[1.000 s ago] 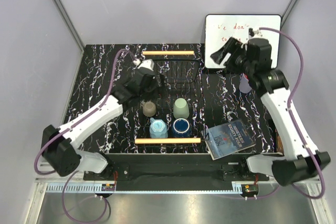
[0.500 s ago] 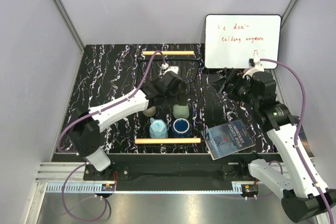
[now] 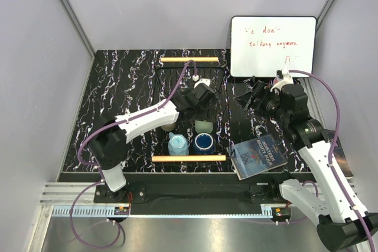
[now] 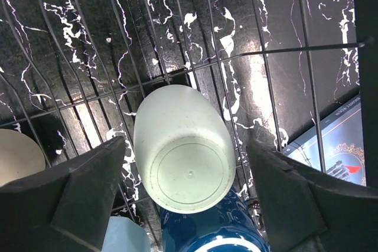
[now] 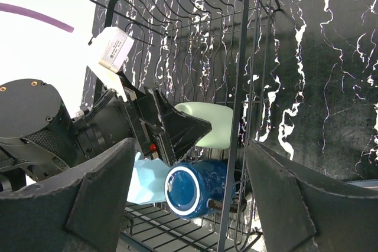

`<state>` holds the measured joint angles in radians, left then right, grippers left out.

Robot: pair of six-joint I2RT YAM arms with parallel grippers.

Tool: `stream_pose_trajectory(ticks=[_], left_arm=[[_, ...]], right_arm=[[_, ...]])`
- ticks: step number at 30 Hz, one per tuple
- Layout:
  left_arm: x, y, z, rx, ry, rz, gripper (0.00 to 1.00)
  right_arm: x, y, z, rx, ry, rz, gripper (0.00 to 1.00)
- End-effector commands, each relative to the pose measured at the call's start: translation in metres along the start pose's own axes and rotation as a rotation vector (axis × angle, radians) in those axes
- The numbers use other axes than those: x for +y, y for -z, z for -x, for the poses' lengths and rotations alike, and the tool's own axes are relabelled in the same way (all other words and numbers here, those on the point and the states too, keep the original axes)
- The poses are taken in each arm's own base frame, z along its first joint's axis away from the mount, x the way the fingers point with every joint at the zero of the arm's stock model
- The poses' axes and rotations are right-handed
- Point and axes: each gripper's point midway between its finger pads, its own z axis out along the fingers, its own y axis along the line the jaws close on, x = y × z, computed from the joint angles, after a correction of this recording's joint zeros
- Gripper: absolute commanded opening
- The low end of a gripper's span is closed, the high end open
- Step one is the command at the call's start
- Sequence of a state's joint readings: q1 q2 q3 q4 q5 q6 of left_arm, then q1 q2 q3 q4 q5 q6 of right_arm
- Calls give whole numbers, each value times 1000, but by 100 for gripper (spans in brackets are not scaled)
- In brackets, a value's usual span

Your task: Unload the cups from the dish rack

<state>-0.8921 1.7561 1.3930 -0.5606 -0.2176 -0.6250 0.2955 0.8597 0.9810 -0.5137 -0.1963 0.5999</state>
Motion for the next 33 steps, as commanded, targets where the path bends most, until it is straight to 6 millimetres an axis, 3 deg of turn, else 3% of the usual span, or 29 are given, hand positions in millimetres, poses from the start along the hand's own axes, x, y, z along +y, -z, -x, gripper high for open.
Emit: stream_pose_trajectory(ticks=[1, 2, 4, 6, 7, 11, 14, 17, 19, 21, 22, 24, 26, 27, 28, 29, 30, 31, 32, 33], left_arm=[[-1, 5, 15, -51, -10, 2, 78], [0, 3, 13, -48, -15, 8, 74], [2, 1, 12, -45, -18, 16, 54], [2, -2, 9, -33, -25, 19, 24], [3, -3, 7, -26, -25, 22, 0], [4, 3, 9, -36, -23, 22, 0], [1, 25, 28, -100, -25, 1, 0], [-12, 70, 65, -212, -38, -77, 0], [-20, 112, 93, -311, -31, -140, 0], [-23, 136, 110, -374, -32, -178, 0], [-24, 159, 121, -426, -22, -212, 0], [-25, 179, 134, -472, -1, -273, 0], [-32, 202, 140, -512, 35, -395, 0], [-27, 205, 145, -530, 62, -430, 0], [-22, 191, 133, -501, 80, -452, 0], [-35, 218, 140, -552, 112, -604, 0], [-27, 216, 143, -570, 143, -638, 0], [-21, 199, 126, -535, 166, -669, 0], [-32, 224, 131, -581, 188, -818, 0], [-25, 224, 133, -593, 210, -856, 0]], right_arm=[[10, -3, 4, -21, 1, 52, 82], [8, -5, 1, -14, -3, 51, 82], [7, -5, -1, -14, -13, 51, 81], [7, -5, -2, -9, -14, 54, 81], [8, -4, -2, -13, -13, 59, 81], [7, 0, -1, -28, -10, 55, 80], [8, 0, -2, -24, -11, 57, 81], [9, 1, 0, -31, -10, 60, 81], [9, 1, -1, -27, -12, 61, 81], [10, 1, -1, -26, -17, 66, 81], [10, 1, -1, -25, -17, 68, 81], [13, 2, 0, -25, -18, 82, 81], [17, 2, -2, -16, -25, 102, 81], [20, 2, -1, -16, -27, 116, 81], [21, 1, -3, -10, -31, 125, 81], [25, 2, -5, 0, -41, 145, 80], [27, 2, -4, -5, -45, 161, 81], [29, 2, -6, -1, -51, 176, 81], [34, 4, -8, 6, -63, 207, 80], [44, 10, -2, -24, -57, 253, 81]])
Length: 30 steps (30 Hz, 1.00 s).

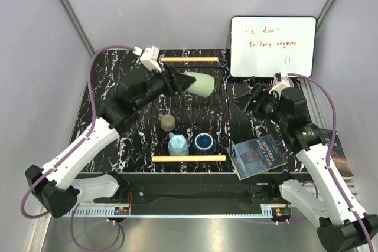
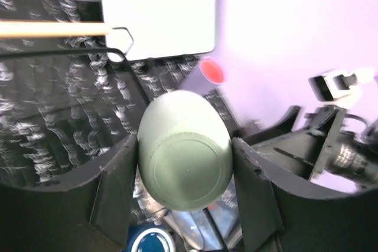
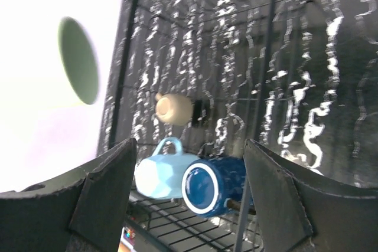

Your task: Unload the cups from the dish rack

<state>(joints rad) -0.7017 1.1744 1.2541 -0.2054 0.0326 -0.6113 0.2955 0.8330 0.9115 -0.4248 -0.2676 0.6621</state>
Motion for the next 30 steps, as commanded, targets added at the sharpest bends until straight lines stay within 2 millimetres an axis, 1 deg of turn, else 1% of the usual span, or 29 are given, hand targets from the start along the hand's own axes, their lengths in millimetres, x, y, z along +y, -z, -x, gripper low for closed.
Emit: stream_pose_trajectory(ticks=[1, 2, 3, 4, 5, 6, 7, 8, 9, 10, 11, 15, 23, 30], left_arm=[[-17, 2, -26, 31, 223, -336, 0], [-26, 9, -15, -10, 216, -427, 0], [-27, 11, -17, -14, 235, -458, 0], [-21, 12, -29, 8, 293, -469, 0], [-30, 20, -20, -32, 280, -551, 0], [-29, 20, -21, -32, 301, -575, 0], [-26, 21, -28, -10, 361, -591, 0], [-35, 29, -20, -46, 345, -666, 0], [-32, 26, -23, -38, 366, -678, 0], [-33, 27, -25, -25, 399, -699, 0], [-39, 33, -21, -40, 387, -748, 0], [-40, 32, -22, -31, 418, -785, 0], [-33, 24, -33, -4, 428, -747, 0], [-29, 14, -45, 26, 415, -696, 0]], right_arm=[[38, 11, 1, -18, -9, 198, 81], [43, 13, 2, -23, -22, 225, 80], [49, 16, 4, -43, -19, 261, 80], [54, 19, 2, -35, -21, 293, 79], [59, 21, 2, -36, -35, 319, 78], [66, 23, 5, -49, -32, 356, 76], [68, 25, 1, -34, -38, 380, 76], [71, 25, 1, -28, -59, 397, 76], [78, 28, 4, -42, -56, 436, 75], [77, 28, -1, -22, -68, 448, 75], [83, 30, 1, -30, -82, 480, 75], [92, 32, 2, -26, -103, 541, 75], [105, 36, 8, -31, -93, 590, 75], [116, 33, 11, -23, -81, 620, 73]])
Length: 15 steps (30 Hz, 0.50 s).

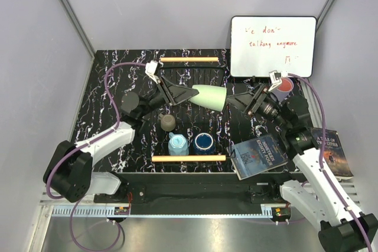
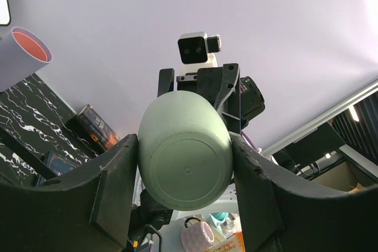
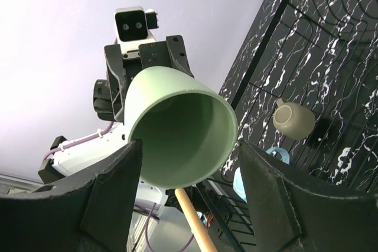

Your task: Unload the cups from the dish rack

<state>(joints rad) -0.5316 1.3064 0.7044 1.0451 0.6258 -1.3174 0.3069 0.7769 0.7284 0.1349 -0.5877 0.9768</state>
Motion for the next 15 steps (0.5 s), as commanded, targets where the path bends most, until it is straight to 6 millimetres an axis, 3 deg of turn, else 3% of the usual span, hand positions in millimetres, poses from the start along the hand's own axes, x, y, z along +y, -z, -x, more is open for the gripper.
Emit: stream_pose_trajectory(ticks=[1, 7, 13, 15], left_arm=[[-1, -4, -7, 22, -62, -12, 0], [7, -11, -21, 56, -72, 24, 0], [14, 5, 5, -17, -131, 120, 0], [6, 10, 17, -51, -165, 134, 0]], right_arm=[[36, -4, 7, -1, 48, 111, 73], [36, -14, 5, -1, 67, 95, 75], [22, 6, 13, -70, 136, -58, 78], [22, 15, 14, -86, 147, -89, 79]])
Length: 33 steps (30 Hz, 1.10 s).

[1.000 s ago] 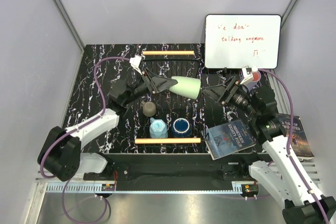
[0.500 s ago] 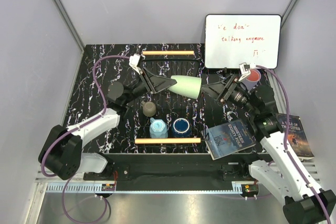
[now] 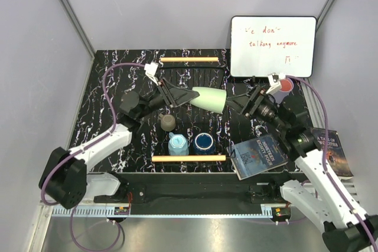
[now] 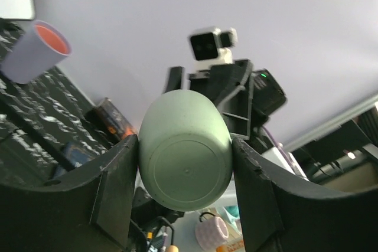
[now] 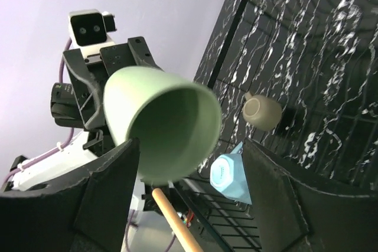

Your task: Unload the cups from the dish rack

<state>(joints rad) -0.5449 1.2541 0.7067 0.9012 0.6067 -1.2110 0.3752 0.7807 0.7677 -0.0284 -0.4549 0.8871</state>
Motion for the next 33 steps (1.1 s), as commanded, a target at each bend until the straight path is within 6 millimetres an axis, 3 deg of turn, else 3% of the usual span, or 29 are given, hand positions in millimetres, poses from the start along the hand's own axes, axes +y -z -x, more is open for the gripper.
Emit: stream_pose_trajectory(ticks=[1, 4, 11, 21, 33], left_arm=[[5, 10, 25, -74, -124, 97, 0], [-1, 11, 30, -80, -146, 105, 0], [-2, 10, 24, -72, -110, 66, 0], [-10, 8, 17, -56, -103, 41, 0], [-13, -10, -17, 13, -69, 4, 0]], right_arm=[[39, 26, 24, -107, 123, 41, 79], [55, 32, 22, -86, 135, 90, 79], [78, 18, 20, -21, 113, 218, 76], [69, -3, 10, 24, 73, 217, 76], [74, -42, -18, 122, 52, 257, 74]])
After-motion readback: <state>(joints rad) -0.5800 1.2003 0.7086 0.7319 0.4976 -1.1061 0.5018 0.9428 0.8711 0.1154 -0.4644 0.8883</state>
